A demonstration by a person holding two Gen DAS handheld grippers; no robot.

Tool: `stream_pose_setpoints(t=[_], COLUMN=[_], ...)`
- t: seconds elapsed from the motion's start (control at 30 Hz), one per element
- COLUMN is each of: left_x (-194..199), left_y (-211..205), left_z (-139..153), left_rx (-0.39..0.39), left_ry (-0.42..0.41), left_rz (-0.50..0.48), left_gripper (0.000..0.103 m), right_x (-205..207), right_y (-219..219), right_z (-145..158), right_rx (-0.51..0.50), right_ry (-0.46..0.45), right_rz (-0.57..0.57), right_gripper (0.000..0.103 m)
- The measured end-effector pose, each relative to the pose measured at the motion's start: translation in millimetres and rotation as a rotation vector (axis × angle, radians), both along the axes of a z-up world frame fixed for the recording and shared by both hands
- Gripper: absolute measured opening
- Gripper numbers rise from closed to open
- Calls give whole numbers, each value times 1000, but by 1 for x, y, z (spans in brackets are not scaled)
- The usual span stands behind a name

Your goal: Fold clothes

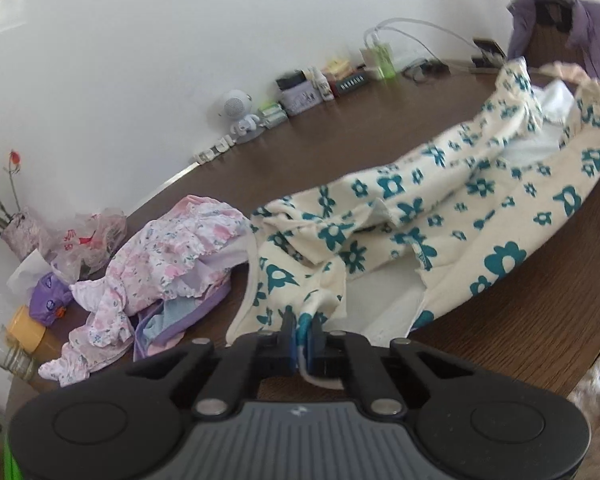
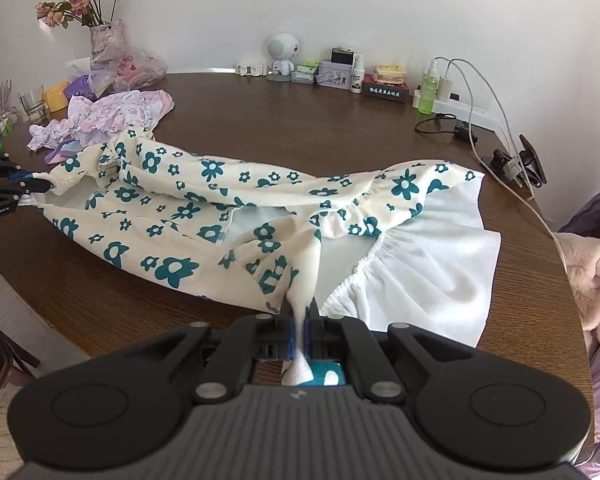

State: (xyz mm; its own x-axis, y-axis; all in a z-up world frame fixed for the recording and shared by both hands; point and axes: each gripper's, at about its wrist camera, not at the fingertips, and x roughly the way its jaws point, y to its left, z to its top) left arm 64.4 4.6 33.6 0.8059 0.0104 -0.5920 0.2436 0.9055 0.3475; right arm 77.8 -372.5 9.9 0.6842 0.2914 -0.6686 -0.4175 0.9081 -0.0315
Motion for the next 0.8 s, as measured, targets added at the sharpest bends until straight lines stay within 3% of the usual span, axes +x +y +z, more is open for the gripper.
stream_pose_setpoints(t=[0.1, 0.23, 0.33, 0.43, 0.5, 0.6, 0.7, 0.8], left_x=[-11, -11, 29, 98, 138, 181, 186, 165], left_y=[14, 17, 13, 12, -2, -10, -13, -15], left_z=[36, 77, 87, 92, 105, 152, 202, 215], left_rx=[-111, -151, -138, -91, -64, -82, -103, -69], left_ry=[-82, -204, -199, -171, -232, -379, -508, -564], left_rz=[17, 7, 14, 54, 89, 144, 175, 152], left_gripper=[4, 4, 3, 3, 3, 3, 3, 3], right_x=[-8, -8, 15, 61, 100, 153, 175, 171], right_y=[-1, -3, 3, 15, 25, 40, 53, 65], right_z=[20, 53, 62, 66, 80, 127, 183, 205], right_rx=[1, -10, -51, -121, -187, -275, -352, -445], right_ry=[-71, -176, -194, -189, -235, -362, -527, -616], right_rz=[-14, -6, -3, -7, -21, -65, -76, -37], right_gripper=[3, 3, 3, 3, 2, 2, 2, 2])
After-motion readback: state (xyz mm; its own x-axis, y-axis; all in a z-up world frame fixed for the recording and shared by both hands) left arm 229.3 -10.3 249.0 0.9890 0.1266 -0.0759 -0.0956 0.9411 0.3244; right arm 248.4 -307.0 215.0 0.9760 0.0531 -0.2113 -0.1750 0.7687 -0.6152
